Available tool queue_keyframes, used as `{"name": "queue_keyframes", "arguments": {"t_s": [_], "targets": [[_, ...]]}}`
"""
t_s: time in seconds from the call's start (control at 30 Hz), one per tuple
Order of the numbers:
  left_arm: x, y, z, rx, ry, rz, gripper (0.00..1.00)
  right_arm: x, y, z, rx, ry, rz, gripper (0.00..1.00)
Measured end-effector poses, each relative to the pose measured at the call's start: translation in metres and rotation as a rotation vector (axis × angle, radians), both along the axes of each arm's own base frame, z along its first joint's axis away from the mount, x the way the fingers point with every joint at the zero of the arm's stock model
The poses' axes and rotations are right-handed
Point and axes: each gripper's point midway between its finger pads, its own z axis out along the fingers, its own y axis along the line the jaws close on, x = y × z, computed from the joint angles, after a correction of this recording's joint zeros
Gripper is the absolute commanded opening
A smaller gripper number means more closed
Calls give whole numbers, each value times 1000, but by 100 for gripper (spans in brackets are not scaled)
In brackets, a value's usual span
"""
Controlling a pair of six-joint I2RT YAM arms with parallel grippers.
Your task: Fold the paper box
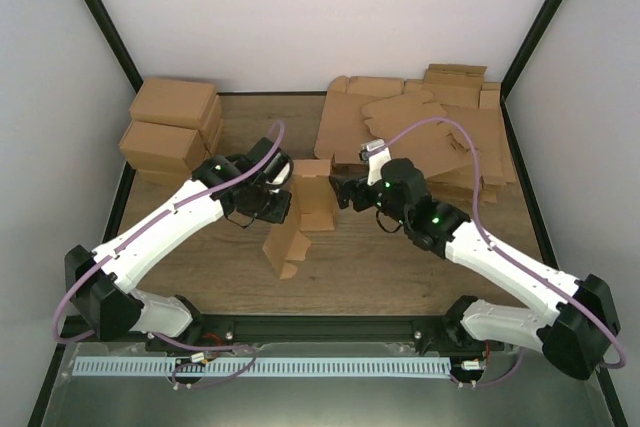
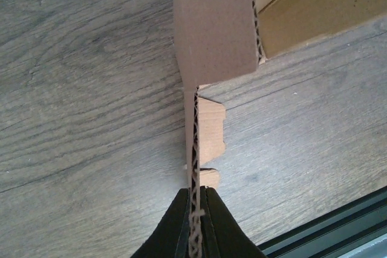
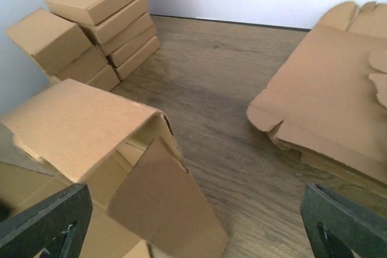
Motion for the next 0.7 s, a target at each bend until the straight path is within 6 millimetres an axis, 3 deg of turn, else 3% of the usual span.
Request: {"name": "queue_keyframes", "arguments": {"t_s": [0.2,0.4,0.53,0.7], "targets": [[0,0,0,-1,-2,0,6,-17,9,11,105,61,120,100],[1,-1,0,-2,-2,0,5,-35,17,7,141,118,222,100],[1,-1,-1,-2,-2,0,5,-44,6,-6,168,166,241,97],[1,-1,-1,-2,-2,0,4,-42,-16,-15,232,217,215,86]]}}
